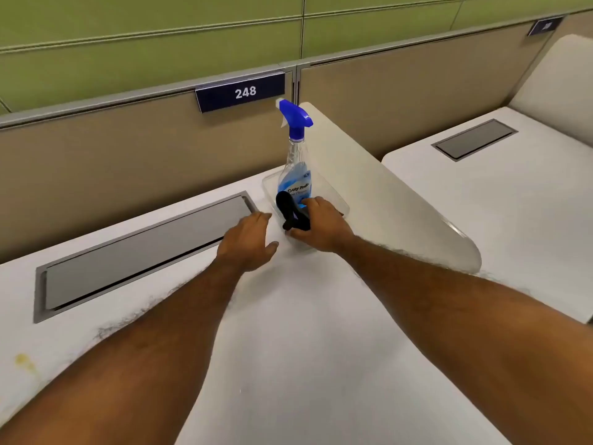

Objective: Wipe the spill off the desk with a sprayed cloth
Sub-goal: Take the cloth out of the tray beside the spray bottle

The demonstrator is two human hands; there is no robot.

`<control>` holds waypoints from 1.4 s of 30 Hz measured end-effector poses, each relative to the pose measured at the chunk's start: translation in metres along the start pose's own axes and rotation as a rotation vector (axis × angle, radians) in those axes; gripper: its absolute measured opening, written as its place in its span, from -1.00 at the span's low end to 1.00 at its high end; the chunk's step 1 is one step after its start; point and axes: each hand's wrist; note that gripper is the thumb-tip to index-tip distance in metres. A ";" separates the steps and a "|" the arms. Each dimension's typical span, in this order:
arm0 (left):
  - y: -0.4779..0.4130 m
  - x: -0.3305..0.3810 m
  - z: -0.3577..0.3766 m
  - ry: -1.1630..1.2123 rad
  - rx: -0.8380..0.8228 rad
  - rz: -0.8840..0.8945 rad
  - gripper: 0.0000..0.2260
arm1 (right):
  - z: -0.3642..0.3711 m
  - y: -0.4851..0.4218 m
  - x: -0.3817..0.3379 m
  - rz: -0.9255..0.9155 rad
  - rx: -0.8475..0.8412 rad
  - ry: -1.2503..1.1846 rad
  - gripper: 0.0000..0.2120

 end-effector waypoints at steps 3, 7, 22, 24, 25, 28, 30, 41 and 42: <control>-0.015 0.007 0.005 0.024 -0.071 0.005 -0.23 | 0.003 -0.009 -0.001 0.028 -0.101 -0.051 -0.39; -0.021 0.010 0.016 0.059 -0.154 0.034 -0.16 | 0.010 -0.015 0.003 0.026 -0.136 -0.128 -0.62; -0.024 0.012 0.009 0.218 0.041 0.067 -0.26 | -0.015 -0.016 -0.002 0.021 0.142 -0.364 -0.70; -0.024 0.019 -0.003 0.339 0.124 0.109 -0.31 | -0.028 -0.013 -0.007 -0.001 0.190 -0.414 -0.71; -0.024 0.023 -0.010 0.402 0.161 0.134 -0.33 | -0.035 -0.011 -0.010 -0.012 0.204 -0.445 -0.71; -0.020 0.035 -0.035 0.561 0.252 0.174 -0.40 | -0.057 0.000 -0.020 -0.058 0.254 -0.511 -0.73; -0.015 0.042 -0.052 0.629 0.306 0.206 -0.42 | -0.071 0.007 -0.028 -0.097 0.289 -0.563 -0.75; 0.029 0.046 -0.123 0.753 0.335 0.281 -0.04 | -0.130 0.067 -0.080 -0.250 0.152 -1.147 -0.78; 0.035 0.045 -0.123 0.797 0.304 0.261 -0.01 | -0.129 0.072 -0.083 -0.245 0.104 -1.192 -0.76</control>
Point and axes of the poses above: each hand's wrist, its own y-axis away from the middle knuckle, its own z-axis out of the palm, x = y × z
